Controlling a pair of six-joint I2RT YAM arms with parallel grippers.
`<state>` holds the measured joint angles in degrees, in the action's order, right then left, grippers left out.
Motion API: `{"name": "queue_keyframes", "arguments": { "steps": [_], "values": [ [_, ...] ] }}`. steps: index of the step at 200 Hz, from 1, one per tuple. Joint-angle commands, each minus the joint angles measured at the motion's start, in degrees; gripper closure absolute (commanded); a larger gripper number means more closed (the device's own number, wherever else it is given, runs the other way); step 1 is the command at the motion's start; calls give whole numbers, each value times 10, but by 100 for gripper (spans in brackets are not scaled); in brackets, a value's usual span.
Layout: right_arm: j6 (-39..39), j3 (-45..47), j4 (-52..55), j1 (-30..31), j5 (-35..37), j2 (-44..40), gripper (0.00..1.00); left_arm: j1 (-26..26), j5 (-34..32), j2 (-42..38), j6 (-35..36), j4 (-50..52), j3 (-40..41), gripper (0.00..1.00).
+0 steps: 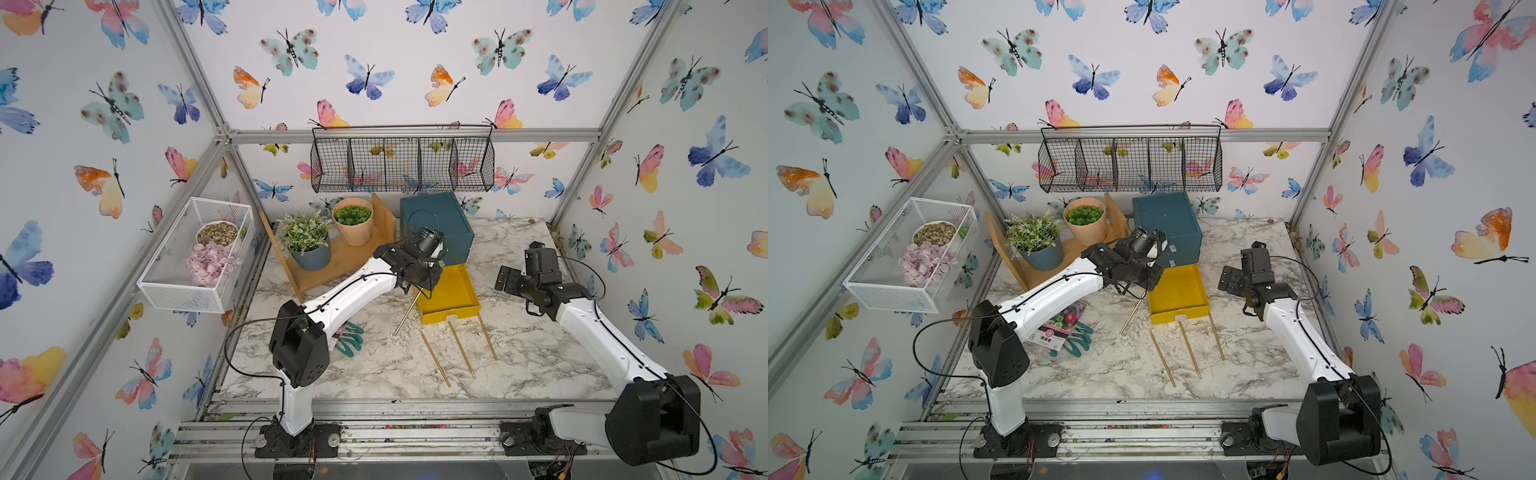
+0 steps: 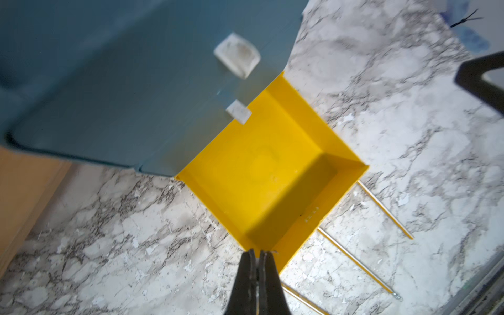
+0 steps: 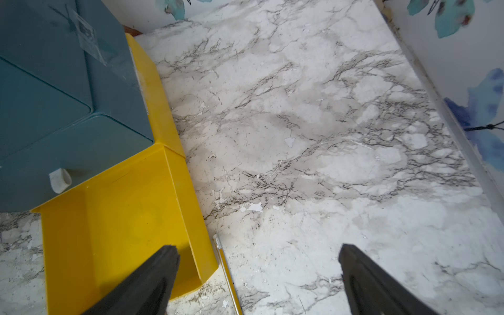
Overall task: Please place the pencils in the drawer according to their color
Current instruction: Place the pencil in the drawer.
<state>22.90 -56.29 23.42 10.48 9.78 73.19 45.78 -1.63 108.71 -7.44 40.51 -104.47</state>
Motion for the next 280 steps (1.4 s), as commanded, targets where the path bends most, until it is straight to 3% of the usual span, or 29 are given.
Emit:
{"name": "queue_keyframes", "arguments": {
  "steps": [1,39,98,178,257,280],
  "values": [
    [19,14,-21,1,48,-36,2,11,15,-8,20,-61,-18,100],
    [22,37,-45,1,76,-100,2,22,16,-13,52,-187,7,100],
    [20,54,-55,1,80,-138,2,30,-5,15,103,-296,25,100],
    [18,57,-56,1,71,-138,2,29,-8,103,105,-243,-22,100],
    [16,62,-54,1,59,-133,2,30,-58,154,39,-155,-41,100],
    [17,61,-55,1,55,-132,2,29,-81,157,27,-143,-44,80]
  ]
}}
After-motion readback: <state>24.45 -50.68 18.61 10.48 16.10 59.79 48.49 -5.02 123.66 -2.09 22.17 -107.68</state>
